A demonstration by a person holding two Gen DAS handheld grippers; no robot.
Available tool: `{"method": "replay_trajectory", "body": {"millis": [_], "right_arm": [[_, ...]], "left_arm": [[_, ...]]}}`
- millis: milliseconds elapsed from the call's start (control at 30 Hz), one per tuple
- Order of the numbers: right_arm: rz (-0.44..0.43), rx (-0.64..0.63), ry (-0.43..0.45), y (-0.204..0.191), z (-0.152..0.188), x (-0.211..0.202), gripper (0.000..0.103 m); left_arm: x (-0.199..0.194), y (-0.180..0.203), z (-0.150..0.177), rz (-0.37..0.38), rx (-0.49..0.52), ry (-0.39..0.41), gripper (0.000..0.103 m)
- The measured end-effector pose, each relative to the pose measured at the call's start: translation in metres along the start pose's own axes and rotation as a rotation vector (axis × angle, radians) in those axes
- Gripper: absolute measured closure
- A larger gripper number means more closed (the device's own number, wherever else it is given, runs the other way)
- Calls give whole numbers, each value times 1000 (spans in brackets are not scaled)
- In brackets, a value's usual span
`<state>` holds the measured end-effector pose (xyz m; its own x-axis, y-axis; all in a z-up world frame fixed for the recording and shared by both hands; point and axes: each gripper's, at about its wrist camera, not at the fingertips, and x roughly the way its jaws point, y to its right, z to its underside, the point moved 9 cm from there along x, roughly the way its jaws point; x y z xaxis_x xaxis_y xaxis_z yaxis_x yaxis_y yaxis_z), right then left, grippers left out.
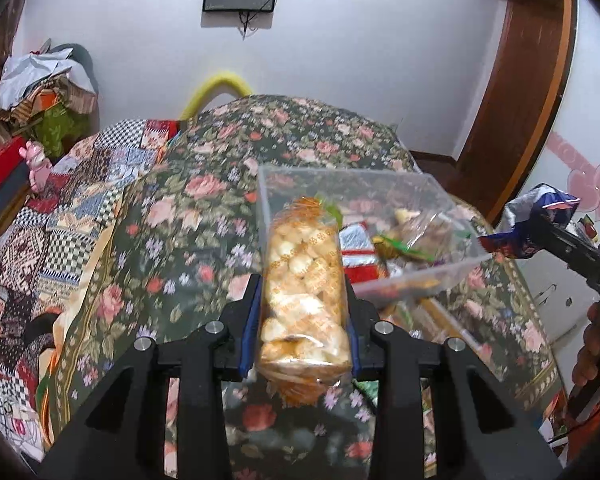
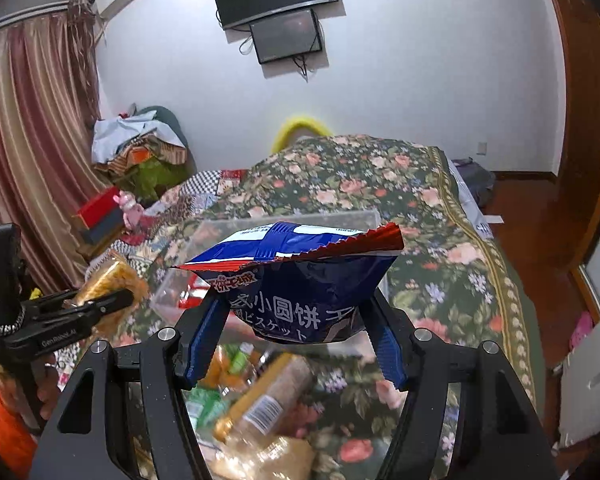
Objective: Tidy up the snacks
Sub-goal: 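Carry the puffed-snack pack and blue biscuit bag over the box and release both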
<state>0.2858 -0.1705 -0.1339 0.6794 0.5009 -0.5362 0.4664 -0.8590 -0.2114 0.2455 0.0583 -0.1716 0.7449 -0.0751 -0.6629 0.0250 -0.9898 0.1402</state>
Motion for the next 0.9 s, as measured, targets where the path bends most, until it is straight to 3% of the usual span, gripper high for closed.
{"method": "replay_trajectory", "body": {"millis": [467,900], "right_arm": [[-28,-20,-32,-14,-22,48,40],[-21,-72,-123,-20,-27,98,40]], "left_arm": [[32,20,-45,9,35,50,68],[96,11,-53,-23,46,-32,68]]}}
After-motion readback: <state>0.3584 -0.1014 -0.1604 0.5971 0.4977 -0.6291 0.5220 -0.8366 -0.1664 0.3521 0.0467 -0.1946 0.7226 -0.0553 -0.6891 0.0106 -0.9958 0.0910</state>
